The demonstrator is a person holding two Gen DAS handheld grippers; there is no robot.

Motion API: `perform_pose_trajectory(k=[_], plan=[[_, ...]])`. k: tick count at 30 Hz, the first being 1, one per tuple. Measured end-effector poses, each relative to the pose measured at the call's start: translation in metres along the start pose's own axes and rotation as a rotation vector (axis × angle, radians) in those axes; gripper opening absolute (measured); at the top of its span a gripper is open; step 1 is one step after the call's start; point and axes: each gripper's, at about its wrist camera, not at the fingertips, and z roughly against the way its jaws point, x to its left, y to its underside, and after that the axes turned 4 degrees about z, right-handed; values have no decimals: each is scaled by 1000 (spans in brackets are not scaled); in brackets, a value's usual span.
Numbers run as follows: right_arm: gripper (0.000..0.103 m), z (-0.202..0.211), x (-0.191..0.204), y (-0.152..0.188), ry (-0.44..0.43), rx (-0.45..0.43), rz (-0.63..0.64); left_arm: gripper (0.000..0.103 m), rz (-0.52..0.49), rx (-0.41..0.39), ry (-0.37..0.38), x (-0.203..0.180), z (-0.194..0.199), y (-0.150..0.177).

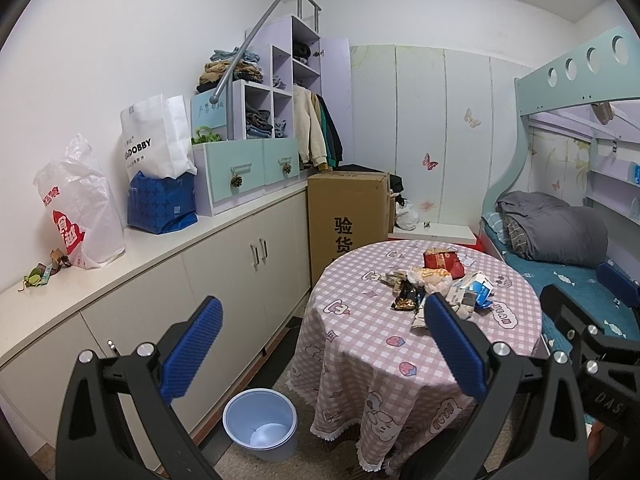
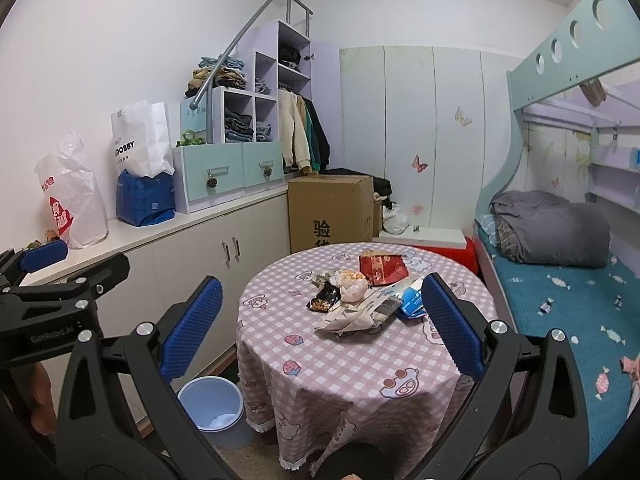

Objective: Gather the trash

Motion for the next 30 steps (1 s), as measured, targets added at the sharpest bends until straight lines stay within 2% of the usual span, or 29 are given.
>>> perform_pose_trajectory(k=[7, 15, 18, 22, 30], plan=[[98, -21, -25, 6, 0, 42, -88, 99, -3, 54, -24, -1, -27, 4], [98, -67, -54, 28, 9, 130, -155, 99, -24, 137, 1, -20, -81, 16], [98, -88, -69, 36, 33, 168, -180, 99, -43, 199, 61, -36, -113, 20], [98, -119, -96, 47, 87, 207, -228, 99, -52, 251, 98, -58, -149, 21], [98, -181, -157, 61, 188, 278, -314, 99, -131, 333, 205, -131, -231, 18]])
